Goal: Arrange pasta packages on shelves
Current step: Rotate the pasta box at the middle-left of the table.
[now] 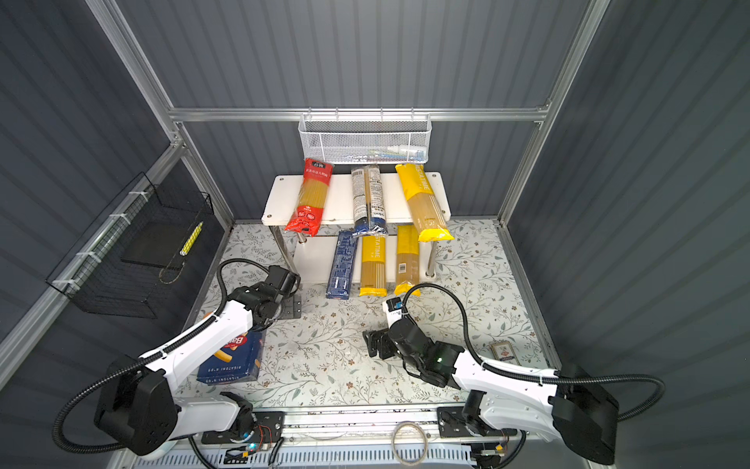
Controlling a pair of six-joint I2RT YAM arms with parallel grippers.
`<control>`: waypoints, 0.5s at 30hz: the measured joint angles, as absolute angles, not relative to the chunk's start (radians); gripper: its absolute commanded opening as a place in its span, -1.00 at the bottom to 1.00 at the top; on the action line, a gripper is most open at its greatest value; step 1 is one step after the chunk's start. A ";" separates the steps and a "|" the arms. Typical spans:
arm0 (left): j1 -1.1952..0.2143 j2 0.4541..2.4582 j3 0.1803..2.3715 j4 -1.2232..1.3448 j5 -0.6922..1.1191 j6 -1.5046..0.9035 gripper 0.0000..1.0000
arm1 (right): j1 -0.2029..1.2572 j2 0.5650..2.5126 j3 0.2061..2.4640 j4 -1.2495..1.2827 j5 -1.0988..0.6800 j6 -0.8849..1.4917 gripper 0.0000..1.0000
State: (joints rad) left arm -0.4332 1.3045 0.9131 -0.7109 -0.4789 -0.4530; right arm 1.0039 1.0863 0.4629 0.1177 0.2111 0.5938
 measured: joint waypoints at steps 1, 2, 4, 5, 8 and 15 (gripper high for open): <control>-0.414 1.290 0.905 -0.716 -0.481 -0.457 0.99 | 1.003 1.094 0.465 0.119 0.203 0.592 0.88; -0.386 1.262 0.889 -0.714 -0.477 -0.460 0.99 | 1.002 1.103 0.469 0.120 0.191 0.590 0.88; -0.327 1.199 0.856 -0.716 -0.469 -0.461 0.98 | 1.001 1.114 0.479 0.120 0.173 0.582 0.89; -0.299 1.169 0.843 -0.718 -0.465 -0.461 0.99 | 1.001 1.118 0.484 0.121 0.163 0.579 0.89; -0.242 1.142 0.828 -0.724 -0.467 -0.461 0.99 | 1.000 1.141 0.503 0.128 0.137 0.570 0.89; -0.179 1.174 0.816 -0.707 -0.471 -0.461 0.99 | 0.997 1.141 0.507 0.125 0.099 0.567 0.90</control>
State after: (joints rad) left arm -0.1791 1.1736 0.8158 -0.7071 -0.4713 -0.4606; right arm 0.9974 1.1408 0.5072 0.1253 0.0986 0.5674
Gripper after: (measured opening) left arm 0.993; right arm 0.950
